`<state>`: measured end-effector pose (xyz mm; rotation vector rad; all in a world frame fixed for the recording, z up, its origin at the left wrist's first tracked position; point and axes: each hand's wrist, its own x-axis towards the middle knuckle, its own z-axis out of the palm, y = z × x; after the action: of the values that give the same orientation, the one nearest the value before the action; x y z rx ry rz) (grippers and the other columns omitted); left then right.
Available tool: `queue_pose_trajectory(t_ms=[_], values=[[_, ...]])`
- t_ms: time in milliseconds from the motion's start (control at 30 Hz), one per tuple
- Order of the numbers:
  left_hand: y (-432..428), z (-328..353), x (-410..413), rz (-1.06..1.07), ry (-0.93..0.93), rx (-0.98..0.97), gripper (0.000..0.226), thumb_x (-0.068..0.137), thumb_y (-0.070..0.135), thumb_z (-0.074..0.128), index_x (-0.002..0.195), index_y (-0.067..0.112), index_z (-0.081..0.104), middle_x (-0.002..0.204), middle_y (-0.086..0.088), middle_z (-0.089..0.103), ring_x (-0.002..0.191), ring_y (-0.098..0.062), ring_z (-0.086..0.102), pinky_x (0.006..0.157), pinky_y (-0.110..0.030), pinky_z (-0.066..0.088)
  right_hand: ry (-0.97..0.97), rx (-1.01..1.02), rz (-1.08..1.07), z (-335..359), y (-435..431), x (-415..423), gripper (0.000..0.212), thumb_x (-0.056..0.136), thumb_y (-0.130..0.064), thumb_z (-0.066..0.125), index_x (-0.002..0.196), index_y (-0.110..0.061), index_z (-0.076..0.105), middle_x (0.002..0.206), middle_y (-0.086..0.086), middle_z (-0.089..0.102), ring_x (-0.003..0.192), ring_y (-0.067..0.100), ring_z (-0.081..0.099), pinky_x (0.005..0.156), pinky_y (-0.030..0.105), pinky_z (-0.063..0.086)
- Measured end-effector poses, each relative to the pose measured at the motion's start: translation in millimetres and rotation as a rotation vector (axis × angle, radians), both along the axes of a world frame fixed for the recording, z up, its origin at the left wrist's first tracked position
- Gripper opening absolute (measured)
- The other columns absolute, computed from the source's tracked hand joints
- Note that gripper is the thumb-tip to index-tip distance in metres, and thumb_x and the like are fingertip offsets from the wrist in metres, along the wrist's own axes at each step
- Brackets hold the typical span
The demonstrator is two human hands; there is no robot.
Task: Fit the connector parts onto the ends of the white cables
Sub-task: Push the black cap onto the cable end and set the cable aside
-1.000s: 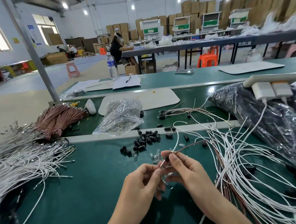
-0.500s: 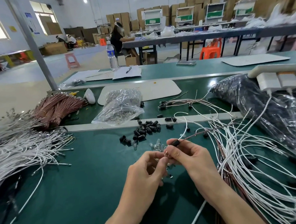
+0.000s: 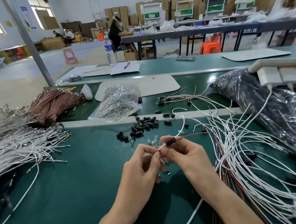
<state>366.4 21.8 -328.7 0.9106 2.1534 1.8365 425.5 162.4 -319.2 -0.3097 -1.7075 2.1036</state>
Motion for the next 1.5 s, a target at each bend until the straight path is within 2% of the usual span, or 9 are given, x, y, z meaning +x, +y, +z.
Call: queue_pose_trajectory(t_ms=[200, 400, 633, 767, 933, 1067, 1267, 1433, 1500], values=[[-3, 2, 1, -0.013, -0.025, -0.029, 0.022, 0.1, 0.021, 0.058, 0.083, 0.035, 0.058, 0.075, -0.002, 0.072, 0.046, -0.017, 0.057, 0.048, -0.026, 0.047, -0.035, 0.11, -0.012, 0, 0, 1, 0.018, 0.083, -0.005, 0.077, 0.095, -0.019, 0.076, 0.075, 0.0, 0.076, 0.067, 0.005, 0.068, 0.068, 0.013, 0.052], [-5, 8, -2, -0.03, -0.086, 0.003, 0.023, 0.1, 0.022, 0.058, 0.08, 0.032, 0.057, 0.074, -0.005, 0.071, 0.04, -0.02, 0.055, 0.036, -0.026, 0.04, -0.03, 0.131, 0.009, 2, -3, 0, 0.016, 0.074, -0.036, 0.077, 0.085, -0.026, 0.081, 0.072, -0.002, 0.075, 0.064, 0.006, 0.064, 0.066, 0.013, 0.05], [-14, 16, -11, -0.015, -0.035, -0.046, 0.006, 0.094, 0.043, 0.059, 0.094, 0.04, 0.064, 0.079, 0.001, 0.074, 0.05, -0.014, 0.061, 0.047, -0.022, 0.046, -0.031, 0.158, -0.024, 2, 1, 3, 0.02, 0.078, -0.043, 0.075, 0.086, -0.026, 0.079, 0.075, 0.003, 0.075, 0.068, 0.008, 0.068, 0.069, 0.017, 0.055], [-45, 13, -36, 0.228, 0.373, -0.443, 0.014, 0.095, 0.054, 0.049, 0.098, 0.042, 0.057, 0.087, 0.03, 0.063, 0.064, -0.002, 0.06, 0.058, -0.021, 0.044, -0.038, -0.04, -0.089, 1, 7, 3, 0.026, 0.073, -0.041, 0.077, 0.087, -0.02, 0.081, 0.081, 0.008, 0.076, 0.07, 0.013, 0.07, 0.068, 0.02, 0.057], [-57, 6, -44, 0.13, 0.432, -0.77, 0.027, 0.091, 0.067, 0.042, 0.108, 0.049, 0.054, 0.092, 0.024, 0.057, 0.089, 0.012, 0.052, 0.064, -0.014, 0.04, -0.051, -0.145, -0.099, 0, 7, 2, 0.032, 0.066, -0.041, 0.08, 0.086, -0.016, 0.081, 0.082, 0.01, 0.076, 0.07, 0.013, 0.069, 0.065, 0.018, 0.056], [-53, 6, -42, 0.115, 0.459, -0.84, 0.024, 0.092, 0.068, 0.045, 0.106, 0.05, 0.052, 0.094, 0.025, 0.052, 0.08, 0.01, 0.053, 0.061, -0.012, 0.035, -0.05, -0.196, -0.086, 0, 7, 1, 0.032, 0.064, -0.04, 0.08, 0.084, -0.016, 0.082, 0.08, 0.009, 0.075, 0.069, 0.012, 0.067, 0.065, 0.019, 0.056], [-41, 3, -37, 0.136, 0.509, -0.764, 0.012, 0.098, 0.055, 0.044, 0.097, 0.044, 0.046, 0.101, 0.026, 0.047, 0.081, 0.001, 0.056, 0.066, -0.016, 0.041, -0.04, -0.334, -0.023, 2, 6, -1, 0.023, 0.065, -0.029, 0.079, 0.079, -0.011, 0.082, 0.079, 0.01, 0.073, 0.065, 0.01, 0.066, 0.06, 0.018, 0.056], [-21, 2, -20, 0.164, 0.385, -0.181, 0.009, 0.095, 0.049, 0.053, 0.099, 0.042, 0.057, 0.095, 0.022, 0.063, 0.084, -0.004, 0.063, 0.068, -0.011, 0.046, -0.046, -0.393, 0.005, 1, 2, -3, 0.025, 0.062, -0.031, 0.081, 0.078, -0.012, 0.081, 0.079, 0.009, 0.073, 0.063, 0.008, 0.066, 0.059, 0.017, 0.056], [-10, -1, -11, 0.164, 0.352, -0.045, 0.008, 0.098, 0.046, 0.056, 0.102, 0.04, 0.06, 0.094, 0.018, 0.067, 0.086, -0.008, 0.066, 0.07, -0.01, 0.047, -0.043, -0.401, 0.019, 1, -3, -5, 0.025, 0.061, -0.033, 0.082, 0.077, -0.014, 0.081, 0.078, 0.008, 0.073, 0.063, 0.007, 0.065, 0.059, 0.017, 0.055]])
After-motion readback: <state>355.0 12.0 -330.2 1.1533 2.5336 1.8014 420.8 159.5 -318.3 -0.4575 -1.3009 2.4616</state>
